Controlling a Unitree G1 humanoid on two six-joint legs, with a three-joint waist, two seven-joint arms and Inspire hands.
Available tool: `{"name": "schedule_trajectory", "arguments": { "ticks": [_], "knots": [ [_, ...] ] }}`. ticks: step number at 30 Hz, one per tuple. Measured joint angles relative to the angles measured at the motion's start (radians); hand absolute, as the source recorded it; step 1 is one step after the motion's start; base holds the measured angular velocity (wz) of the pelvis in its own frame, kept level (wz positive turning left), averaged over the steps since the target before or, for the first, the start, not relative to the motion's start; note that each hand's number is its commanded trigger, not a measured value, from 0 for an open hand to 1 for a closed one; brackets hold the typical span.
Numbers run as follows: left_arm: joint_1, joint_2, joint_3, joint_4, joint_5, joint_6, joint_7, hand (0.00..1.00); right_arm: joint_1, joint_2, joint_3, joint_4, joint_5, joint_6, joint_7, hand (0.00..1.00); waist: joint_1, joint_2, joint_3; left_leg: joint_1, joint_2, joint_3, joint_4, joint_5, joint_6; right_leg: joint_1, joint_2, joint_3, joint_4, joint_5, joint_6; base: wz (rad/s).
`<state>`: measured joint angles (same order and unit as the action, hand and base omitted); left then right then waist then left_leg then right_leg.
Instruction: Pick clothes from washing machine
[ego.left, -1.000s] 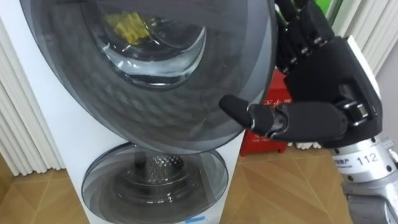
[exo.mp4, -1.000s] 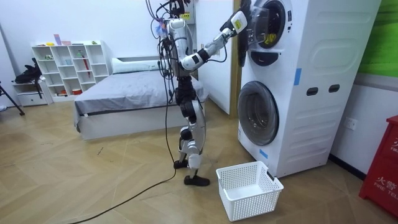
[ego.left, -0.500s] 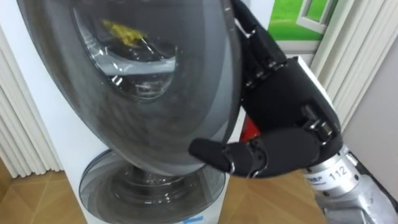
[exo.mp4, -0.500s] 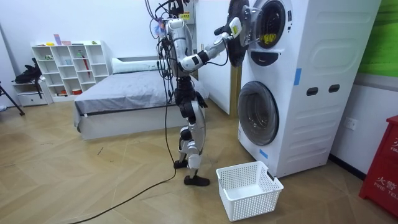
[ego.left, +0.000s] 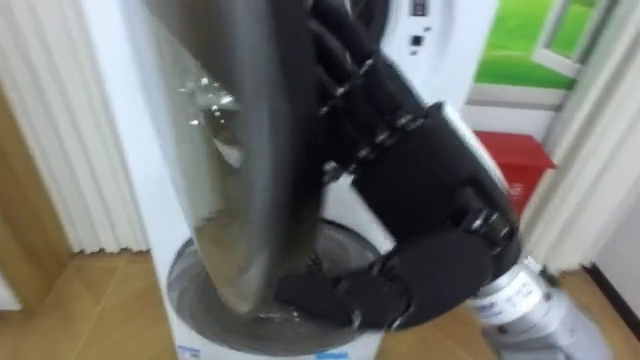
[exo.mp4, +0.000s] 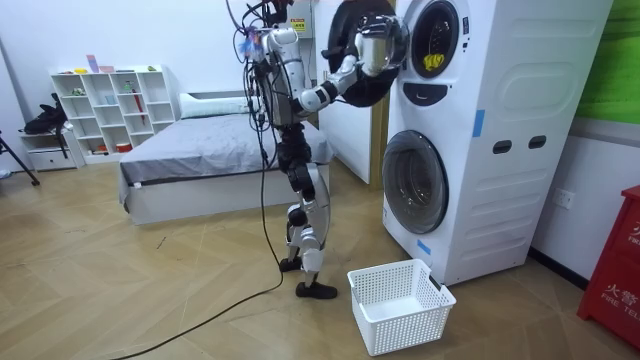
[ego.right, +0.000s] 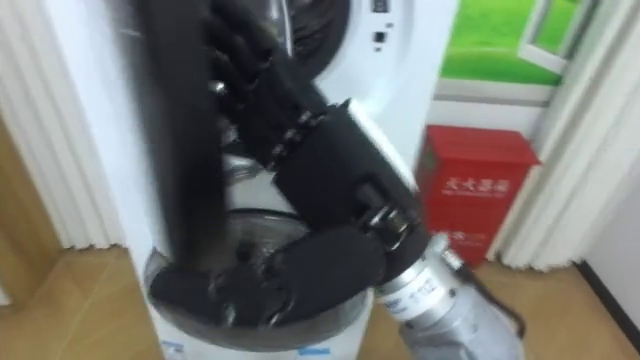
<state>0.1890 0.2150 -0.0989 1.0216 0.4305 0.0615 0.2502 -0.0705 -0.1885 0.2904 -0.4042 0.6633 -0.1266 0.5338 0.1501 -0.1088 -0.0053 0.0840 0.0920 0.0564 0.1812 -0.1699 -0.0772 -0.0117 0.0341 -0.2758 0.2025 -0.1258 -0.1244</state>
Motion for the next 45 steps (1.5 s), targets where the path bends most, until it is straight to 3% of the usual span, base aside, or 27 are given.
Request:
{"name": "schedule_trajectory", "arguments": {
  "ticks": [2,4,7,17,26,33,38,41,45],
  "knots": [
    [0.0,-0.001,0.0,0.0,0.0,0.0,-0.007,0.0,-0.001,0.0,0.034,0.002,-0.006,0.028,0.015,0.0,0.016,-0.002,0.0,-0.006,-0.001,-0.008,0.003,-0.001,0.001,0.001,-0.001,-0.008,-0.003,0.003,0.005,0.19],
    [-0.001,-0.001,0.0,0.0,0.0,0.0,-0.025,0.0,-0.001,-0.005,0.086,0.012,-0.043,0.081,0.043,0.0,0.025,-0.005,-0.0001,-0.016,-0.003,-0.029,0.006,-0.002,0.002,0.01,-0.004,-0.03,-0.018,0.006,0.01,0.28],
    [-0.001,-0.003,0.0,0.0,0.0,0.0,-0.038,0.0,-0.002,-0.01,0.126,0.012,-0.081,0.116,0.079,0.0,0.039,-0.004,0.0005,-0.021,-0.004,-0.037,0.005,-0.005,0.005,0.012,-0.007,-0.042,-0.019,0.003,0.015,0.19],
    [-0.019,-0.004,0.0,-0.002,-0.005,0.0,-0.042,0.0,-0.035,-0.02,0.152,0.068,-0.086,0.144,0.096,0.0,0.057,0.004,0.0063,-0.018,-0.005,-0.043,-0.018,-0.01,0.008,0.021,-0.005,-0.053,-0.034,0.006,0.011,0.04],
    [-0.038,-0.01,0.001,0.004,-0.009,0.001,-0.024,0.0,-0.051,-0.025,0.161,0.08,-0.149,0.152,0.08,0.0,0.081,0.004,0.011,-0.001,-0.013,-0.024,-0.03,-0.01,0.01,0.039,-0.009,-0.052,-0.054,-0.008,0.028,0.0],
    [-0.038,-0.017,0.049,0.02,-0.012,-0.002,-0.013,0.0,-0.056,-0.027,0.088,0.045,-0.171,0.161,0.007,0.0,0.061,0.004,0.0118,-0.001,-0.02,-0.011,-0.031,-0.011,0.011,0.046,-0.016,-0.049,-0.066,-0.014,0.038,0.01],
    [-0.01,-0.032,0.061,0.022,-0.046,-0.005,0.021,0.0,-0.055,-0.029,-0.012,0.0,-0.235,0.161,-0.071,0.0,0.012,0.024,0.0216,0.002,-0.02,-0.001,-0.031,-0.013,0.013,0.046,-0.015,-0.041,-0.065,-0.014,0.038,-0.05],
    [-0.004,-0.044,0.099,0.022,-0.051,-0.005,0.022,0.0,-0.055,-0.035,-0.067,-0.025,-0.266,0.161,-0.124,0.0,-0.019,0.034,0.0185,0.0,-0.02,0.0,-0.03,-0.013,0.014,0.043,-0.014,-0.034,-0.068,-0.015,0.039,-0.06],
    [0.004,-0.048,0.115,0.025,-0.075,-0.011,0.033,0.0,-0.055,-0.055,-0.124,-0.087,-0.268,0.159,-0.191,0.0,-0.049,0.044,0.0043,0.003,-0.019,0.025,-0.03,-0.013,0.014,0.042,-0.014,-0.027,-0.067,-0.015,0.04,-0.08]
  ]
}}
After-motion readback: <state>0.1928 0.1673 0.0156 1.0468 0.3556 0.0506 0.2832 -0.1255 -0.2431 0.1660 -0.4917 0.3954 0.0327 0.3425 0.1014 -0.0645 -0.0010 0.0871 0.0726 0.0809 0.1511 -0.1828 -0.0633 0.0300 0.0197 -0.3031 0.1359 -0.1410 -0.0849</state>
